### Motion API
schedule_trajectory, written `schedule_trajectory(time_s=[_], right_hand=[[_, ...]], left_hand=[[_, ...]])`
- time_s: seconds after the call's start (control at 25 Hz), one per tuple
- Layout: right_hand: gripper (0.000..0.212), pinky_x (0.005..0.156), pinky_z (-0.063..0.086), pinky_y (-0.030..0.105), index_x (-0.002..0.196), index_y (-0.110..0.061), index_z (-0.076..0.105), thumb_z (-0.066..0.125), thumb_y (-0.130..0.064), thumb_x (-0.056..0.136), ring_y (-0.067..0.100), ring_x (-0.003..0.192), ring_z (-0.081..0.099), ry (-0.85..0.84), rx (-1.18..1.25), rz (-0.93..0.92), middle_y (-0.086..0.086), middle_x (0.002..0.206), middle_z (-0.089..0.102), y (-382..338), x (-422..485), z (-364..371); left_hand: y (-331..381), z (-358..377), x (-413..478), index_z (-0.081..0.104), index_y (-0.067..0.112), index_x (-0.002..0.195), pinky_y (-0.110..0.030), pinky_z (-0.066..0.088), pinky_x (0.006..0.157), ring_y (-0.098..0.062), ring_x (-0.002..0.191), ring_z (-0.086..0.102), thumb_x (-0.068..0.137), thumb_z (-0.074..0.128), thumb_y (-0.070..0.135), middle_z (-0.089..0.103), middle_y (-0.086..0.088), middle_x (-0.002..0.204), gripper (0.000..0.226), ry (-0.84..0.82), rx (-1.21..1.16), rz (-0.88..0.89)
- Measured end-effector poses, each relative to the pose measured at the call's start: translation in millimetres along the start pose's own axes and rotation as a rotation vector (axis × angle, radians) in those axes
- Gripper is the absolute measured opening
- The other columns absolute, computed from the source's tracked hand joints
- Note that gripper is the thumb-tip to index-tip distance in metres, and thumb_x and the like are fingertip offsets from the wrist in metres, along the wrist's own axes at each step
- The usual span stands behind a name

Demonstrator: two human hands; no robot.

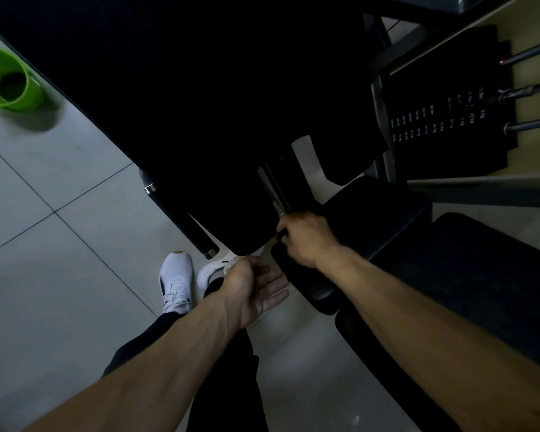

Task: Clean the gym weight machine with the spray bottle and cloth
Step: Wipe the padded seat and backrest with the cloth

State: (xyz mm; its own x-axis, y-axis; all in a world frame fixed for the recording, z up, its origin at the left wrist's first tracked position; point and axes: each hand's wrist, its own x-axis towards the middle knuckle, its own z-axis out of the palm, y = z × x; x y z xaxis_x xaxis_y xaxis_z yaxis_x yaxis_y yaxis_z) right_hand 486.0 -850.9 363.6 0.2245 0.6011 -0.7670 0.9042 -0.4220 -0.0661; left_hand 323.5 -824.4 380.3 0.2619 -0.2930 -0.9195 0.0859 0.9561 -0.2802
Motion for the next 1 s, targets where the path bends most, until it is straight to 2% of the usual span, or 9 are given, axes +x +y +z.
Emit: schedule_trajectory(time_s=[0.12, 0.24, 0.32, 0.4, 0.52, 0.76, 0.84, 0.92, 1.0], right_hand=[[0.030, 0.095, 0.043, 0.035, 0.124, -0.028, 0.063, 0.065, -0.023, 0.095, 0.026, 0.121, 0.057, -0.106, 0.066, -0.198, 0.000, 0.123, 0.068, -31, -19, 17], [0.029, 0.094, 0.045, 0.036, 0.128, -0.029, 0.061, 0.060, -0.026, 0.099, 0.028, 0.118, 0.061, 0.016, 0.002, 0.048, 0.004, 0.125, 0.069, 11, 0, -5], [0.029, 0.090, 0.050, 0.033, 0.128, -0.024, 0.062, 0.061, -0.023, 0.099, 0.029, 0.112, 0.064, 0.099, -0.019, 0.189, 0.006, 0.123, 0.069, 28, 6, -12], [0.027, 0.089, 0.054, 0.034, 0.127, -0.026, 0.063, 0.061, -0.023, 0.100, 0.028, 0.112, 0.064, 0.024, 0.087, 0.075, 0.004, 0.123, 0.068, 12, -4, -6], [0.023, 0.092, 0.055, 0.040, 0.123, -0.032, 0.064, 0.062, -0.027, 0.100, 0.023, 0.113, 0.063, -0.187, 0.194, -0.232, -0.001, 0.122, 0.067, -10, -20, 9], [0.031, 0.101, 0.050, 0.038, 0.130, -0.039, 0.060, 0.063, -0.031, 0.100, 0.015, 0.122, 0.058, -0.157, 0.207, -0.329, -0.009, 0.132, 0.064, 20, -30, -4], [0.034, 0.103, 0.049, 0.034, 0.132, -0.039, 0.059, 0.064, -0.029, 0.100, 0.009, 0.120, 0.057, -0.209, 0.216, -0.425, -0.012, 0.130, 0.062, 38, -70, -22], [0.036, 0.103, 0.047, 0.026, 0.133, -0.037, 0.061, 0.066, -0.026, 0.099, 0.003, 0.120, 0.056, -0.281, 0.237, -0.482, -0.016, 0.129, 0.060, 57, -101, -43], [0.035, 0.102, 0.047, 0.025, 0.130, -0.034, 0.064, 0.067, -0.022, 0.098, 0.003, 0.119, 0.058, -0.271, 0.256, -0.541, -0.016, 0.128, 0.062, 59, -99, -44]], left_hand=[[-1, 0, -4, 0.050, 0.002, 0.136, -0.042, 0.058, 0.079, -0.029, 0.090, 0.075, 0.107, 0.037, 0.041, 0.076, -0.014, 0.103, 0.050, -0.003, 0.011, 0.001], [-2, -4, -3, 0.035, 0.001, 0.151, -0.045, 0.057, 0.083, -0.033, 0.114, 0.068, 0.106, 0.037, 0.052, 0.067, -0.018, 0.129, 0.068, -0.032, 0.004, -0.008], [-3, -7, 0, 0.041, 0.002, 0.147, -0.046, 0.057, 0.084, -0.035, 0.118, 0.065, 0.103, 0.038, 0.060, 0.063, -0.020, 0.134, 0.073, -0.033, 0.016, -0.025], [-6, -9, 0, 0.048, 0.003, 0.141, -0.045, 0.058, 0.082, -0.034, 0.116, 0.067, 0.100, 0.039, 0.067, 0.065, -0.019, 0.132, 0.076, -0.014, 0.020, -0.034], [-10, -7, 4, 0.052, 0.004, 0.135, -0.044, 0.059, 0.081, -0.032, 0.108, 0.071, 0.097, 0.040, 0.070, 0.070, -0.016, 0.122, 0.077, 0.013, 0.002, -0.004], [-18, 3, 4, 0.063, 0.004, 0.121, -0.042, 0.060, 0.083, -0.028, 0.105, 0.070, 0.100, 0.036, 0.068, 0.070, -0.015, 0.117, 0.073, 0.018, -0.018, 0.033], [-21, 8, 1, 0.066, 0.005, 0.117, -0.042, 0.062, 0.076, -0.026, 0.099, 0.072, 0.103, 0.039, 0.059, 0.071, -0.013, 0.112, 0.062, 0.039, -0.023, 0.059], [-26, 15, -3, 0.068, 0.007, 0.112, -0.037, 0.062, 0.066, -0.021, 0.083, 0.075, 0.106, 0.042, 0.033, 0.076, -0.008, 0.094, 0.036, 0.074, 0.020, 0.081], [-30, 21, -4, 0.070, 0.009, 0.111, -0.030, 0.061, 0.058, -0.015, 0.072, 0.074, 0.105, 0.039, 0.010, 0.077, -0.002, 0.080, 0.031, 0.091, 0.059, 0.097]])
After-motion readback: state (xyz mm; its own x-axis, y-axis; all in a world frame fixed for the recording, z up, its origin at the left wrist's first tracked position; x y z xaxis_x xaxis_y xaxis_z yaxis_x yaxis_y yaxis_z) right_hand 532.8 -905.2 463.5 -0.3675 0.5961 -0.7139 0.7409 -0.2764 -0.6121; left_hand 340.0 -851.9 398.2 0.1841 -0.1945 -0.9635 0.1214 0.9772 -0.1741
